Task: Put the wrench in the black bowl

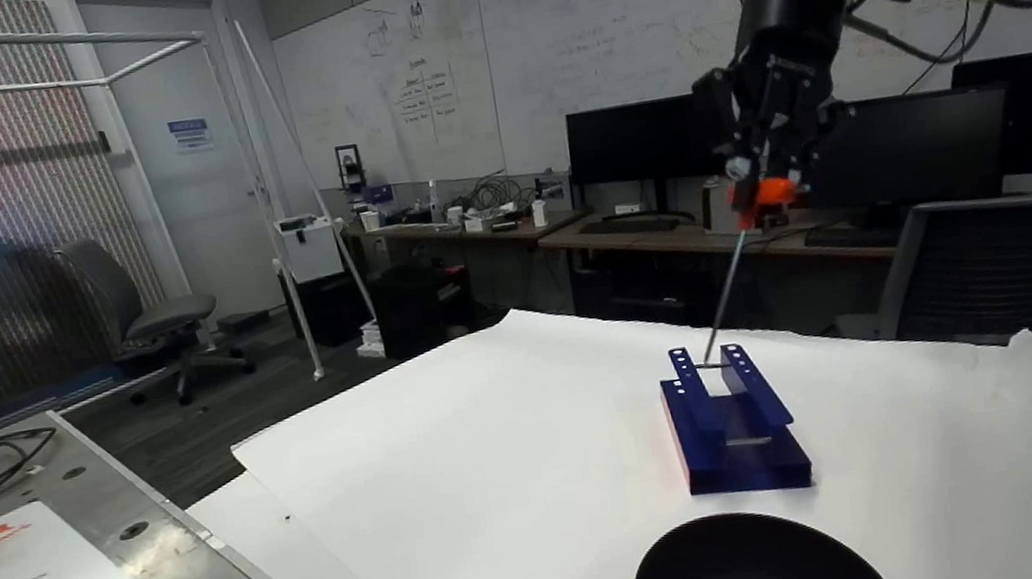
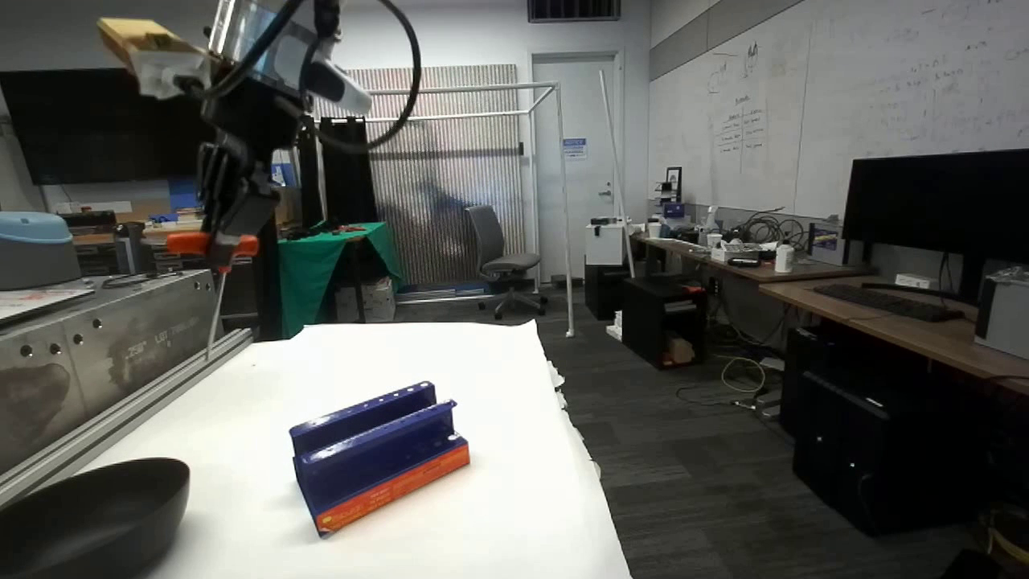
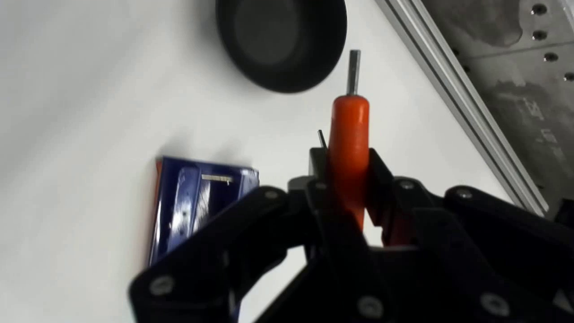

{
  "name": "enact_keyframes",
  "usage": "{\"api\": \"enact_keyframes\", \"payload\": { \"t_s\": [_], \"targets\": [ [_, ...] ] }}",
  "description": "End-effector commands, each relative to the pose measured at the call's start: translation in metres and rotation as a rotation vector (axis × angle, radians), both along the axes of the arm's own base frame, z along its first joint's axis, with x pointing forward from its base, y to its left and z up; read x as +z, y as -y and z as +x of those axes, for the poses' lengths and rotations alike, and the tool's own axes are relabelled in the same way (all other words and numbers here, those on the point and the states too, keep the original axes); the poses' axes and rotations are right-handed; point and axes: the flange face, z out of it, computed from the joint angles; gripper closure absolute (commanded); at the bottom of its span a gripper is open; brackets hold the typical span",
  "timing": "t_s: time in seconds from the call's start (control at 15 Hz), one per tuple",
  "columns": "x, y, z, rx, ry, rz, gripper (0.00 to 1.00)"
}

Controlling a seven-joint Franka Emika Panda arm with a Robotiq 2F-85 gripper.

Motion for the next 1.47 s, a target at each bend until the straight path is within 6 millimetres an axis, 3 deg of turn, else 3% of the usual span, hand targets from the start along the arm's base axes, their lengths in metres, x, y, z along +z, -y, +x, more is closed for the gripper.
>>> {"api": "enact_keyframes", "payload": {
  "t_s": [0.0, 0.33, 0.6, 0.87, 1.0, 1.07, 1.13, 1.2, 1.4],
  "targets": [
    [-0.066, -0.012, -0.027, 0.023, -0.127, 0.156, 0.95],
    [-0.157, -0.048, -0.048, 0.078, -0.297, 0.361, 0.95],
    [-0.208, -0.074, -0.056, 0.084, -0.291, 0.336, 0.95],
    [-0.241, -0.087, -0.053, 0.078, -0.194, 0.243, 0.95],
    [-0.237, -0.089, -0.046, 0.060, -0.144, 0.237, 0.94],
    [-0.236, -0.088, -0.043, 0.054, -0.127, 0.233, 0.88],
    [-0.234, -0.088, -0.041, 0.049, -0.111, 0.227, 0.54],
    [-0.231, -0.087, -0.038, 0.038, -0.097, 0.227, 0.53],
    [-0.222, -0.080, -0.032, 0.025, -0.063, 0.209, 0.31]
  ]
}}
